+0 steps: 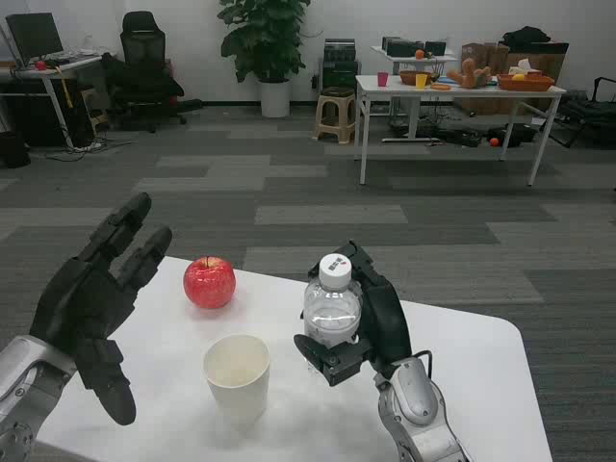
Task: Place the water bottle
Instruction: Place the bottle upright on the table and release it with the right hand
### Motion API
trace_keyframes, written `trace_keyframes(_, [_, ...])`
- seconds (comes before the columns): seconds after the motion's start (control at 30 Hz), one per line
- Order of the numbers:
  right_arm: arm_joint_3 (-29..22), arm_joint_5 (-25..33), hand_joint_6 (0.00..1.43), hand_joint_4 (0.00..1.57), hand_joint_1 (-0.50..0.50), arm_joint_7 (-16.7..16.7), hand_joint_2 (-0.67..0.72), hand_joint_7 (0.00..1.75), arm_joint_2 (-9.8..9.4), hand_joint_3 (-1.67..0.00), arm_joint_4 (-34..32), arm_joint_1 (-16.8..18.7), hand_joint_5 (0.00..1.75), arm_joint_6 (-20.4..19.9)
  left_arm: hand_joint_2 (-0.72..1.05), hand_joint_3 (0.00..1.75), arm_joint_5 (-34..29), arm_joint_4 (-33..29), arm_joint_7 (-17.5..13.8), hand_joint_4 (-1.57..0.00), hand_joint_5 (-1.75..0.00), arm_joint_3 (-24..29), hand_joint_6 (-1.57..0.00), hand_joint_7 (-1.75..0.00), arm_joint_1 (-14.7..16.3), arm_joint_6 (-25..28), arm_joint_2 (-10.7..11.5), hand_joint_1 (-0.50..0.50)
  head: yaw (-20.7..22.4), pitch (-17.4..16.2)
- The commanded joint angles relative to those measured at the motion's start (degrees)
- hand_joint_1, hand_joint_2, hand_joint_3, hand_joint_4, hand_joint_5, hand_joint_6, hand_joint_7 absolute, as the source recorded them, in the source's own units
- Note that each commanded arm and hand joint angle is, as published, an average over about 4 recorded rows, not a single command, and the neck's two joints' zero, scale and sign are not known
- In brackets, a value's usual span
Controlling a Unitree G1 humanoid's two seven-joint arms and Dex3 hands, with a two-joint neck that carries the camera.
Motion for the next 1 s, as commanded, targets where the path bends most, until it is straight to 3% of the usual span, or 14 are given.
trace_keyframes(0.03, [-0.43,0.61,0.49,1.2,0.46,-0.38,0.09,1.54,-0.69,-1.51,-0.23,-1.83,1.55,-2.07,-0.64,0.09,-0.53,-0.36,-0.01,0.0,0.0,0.19,0.0,0.0,0.79,-0.16,0.28,-0.5,-1.18,-0.6])
trace_keyframes(1.0, [0.68,0.64,0.51,1.2,0.46,-0.38,0.09,1.54,-0.8,-1.51,1.43,-1.65,1.55,-2.07,-0.64,0.09,-0.55,-0.51,-0.01,0.0,0.0,0.19,0.0,0.0,0.85,-0.16,0.34,-0.5,-1.02,-0.52])
